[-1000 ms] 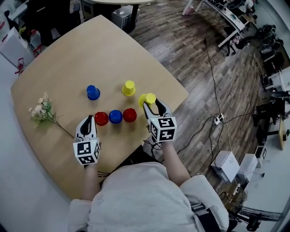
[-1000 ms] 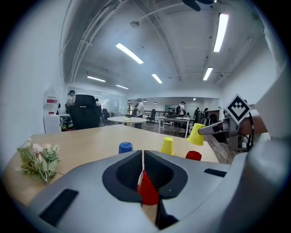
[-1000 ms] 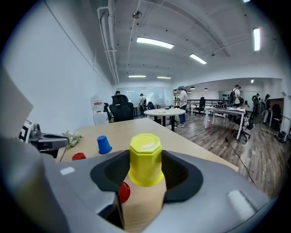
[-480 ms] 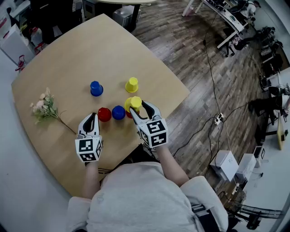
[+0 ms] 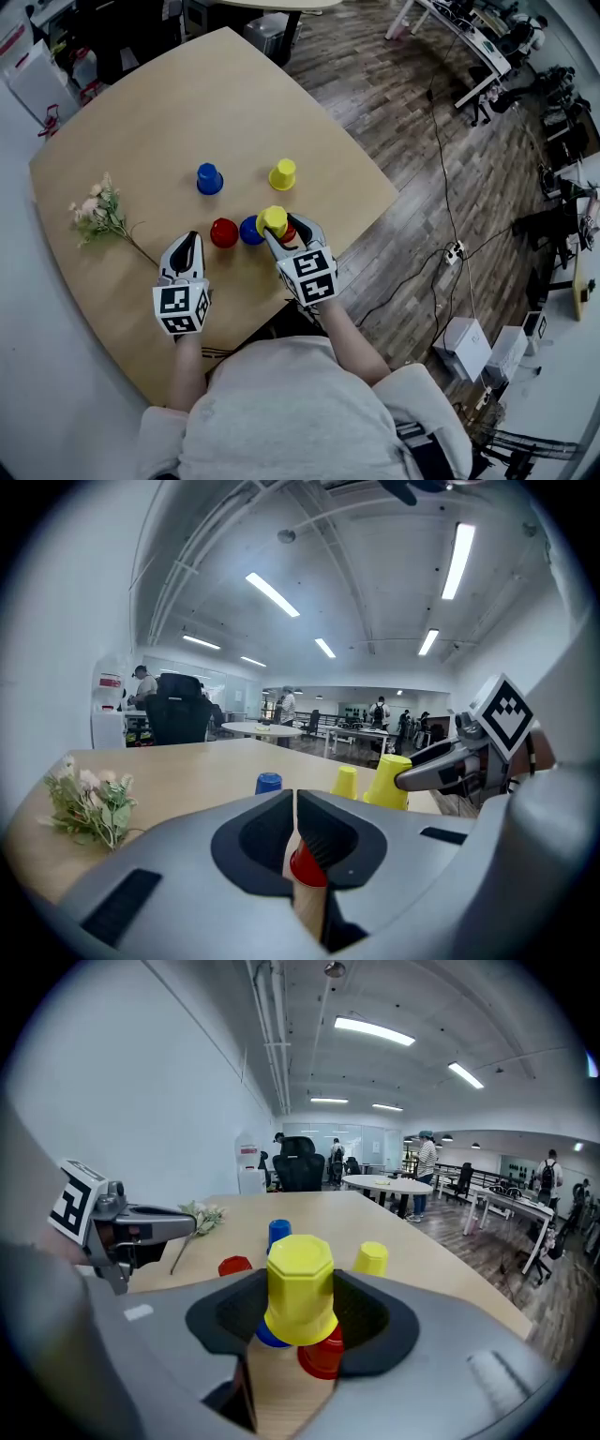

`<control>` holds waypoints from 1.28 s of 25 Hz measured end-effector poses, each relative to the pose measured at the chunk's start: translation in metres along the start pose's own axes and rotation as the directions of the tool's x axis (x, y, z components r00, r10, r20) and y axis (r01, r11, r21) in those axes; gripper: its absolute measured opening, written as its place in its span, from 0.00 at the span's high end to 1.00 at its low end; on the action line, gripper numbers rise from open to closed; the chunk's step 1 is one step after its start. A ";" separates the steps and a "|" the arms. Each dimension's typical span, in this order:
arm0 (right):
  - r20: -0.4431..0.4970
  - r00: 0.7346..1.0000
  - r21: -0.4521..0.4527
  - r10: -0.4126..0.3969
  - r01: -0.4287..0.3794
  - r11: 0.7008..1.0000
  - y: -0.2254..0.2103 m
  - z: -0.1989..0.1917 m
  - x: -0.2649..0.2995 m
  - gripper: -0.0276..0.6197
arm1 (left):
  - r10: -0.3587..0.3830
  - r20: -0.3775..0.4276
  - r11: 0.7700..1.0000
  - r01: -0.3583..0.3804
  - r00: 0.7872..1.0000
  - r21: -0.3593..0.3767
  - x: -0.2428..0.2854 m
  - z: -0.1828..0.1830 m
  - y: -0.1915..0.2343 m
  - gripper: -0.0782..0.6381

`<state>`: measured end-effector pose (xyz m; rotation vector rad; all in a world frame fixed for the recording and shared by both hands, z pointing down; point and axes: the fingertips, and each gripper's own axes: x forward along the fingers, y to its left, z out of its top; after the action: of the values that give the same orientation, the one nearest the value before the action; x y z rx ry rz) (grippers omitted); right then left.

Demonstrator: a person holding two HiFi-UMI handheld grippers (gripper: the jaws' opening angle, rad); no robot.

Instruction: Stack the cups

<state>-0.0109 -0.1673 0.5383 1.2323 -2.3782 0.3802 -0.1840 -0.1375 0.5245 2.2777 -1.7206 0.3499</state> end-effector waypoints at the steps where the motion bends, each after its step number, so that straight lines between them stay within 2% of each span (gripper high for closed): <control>1: 0.002 1.000 0.003 -0.001 0.001 1.000 0.000 0.000 0.000 0.61 | 0.009 0.003 1.000 -0.009 1.000 -0.003 -0.002 0.002 0.004 0.86; 5: 0.010 1.000 0.009 -0.006 0.006 1.000 0.000 0.000 0.000 0.60 | 0.041 0.042 0.999 -0.040 0.998 -0.019 -0.006 0.021 0.025 0.86; 9: 0.038 0.999 0.021 0.018 -0.019 1.000 0.002 0.005 -0.003 0.57 | 0.066 0.118 0.998 -0.065 0.991 -0.014 -0.006 0.061 0.048 0.86; 13: 0.071 0.997 0.040 0.044 -0.047 0.998 0.003 0.013 -0.010 0.57 | 0.027 0.164 0.999 -0.032 0.986 0.030 0.012 0.095 0.057 0.86; 15: 0.088 0.995 0.055 0.049 -0.054 0.997 0.001 0.018 -0.014 0.57 | 0.000 0.139 0.998 -0.008 0.990 0.056 0.031 0.096 0.057 0.83; 17: 0.106 0.993 0.072 0.047 -0.055 0.996 -0.004 0.022 -0.018 0.57 | -0.027 0.096 0.997 0.019 0.995 0.078 0.052 0.091 0.054 0.75; 23: 0.132 0.991 0.107 0.002 -0.017 0.994 -0.032 0.027 -0.034 0.57 | -0.092 -0.063 0.986 0.100 0.994 0.136 0.112 0.055 0.035 0.63; 27: 0.127 0.992 0.134 -0.026 0.009 0.991 -0.048 0.024 -0.038 0.57 | -0.088 -0.144 0.987 0.106 0.986 0.123 0.141 0.027 0.034 0.59; 32: 0.117 0.992 0.159 -0.048 0.029 0.987 -0.064 0.018 -0.041 0.57 | -0.039 -0.228 0.991 0.067 0.973 0.113 0.165 -0.003 0.043 0.57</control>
<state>0.0581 -0.1822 0.5051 1.4069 -2.4606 0.5030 -0.1814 -0.2961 0.5868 2.2591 -1.5607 0.6895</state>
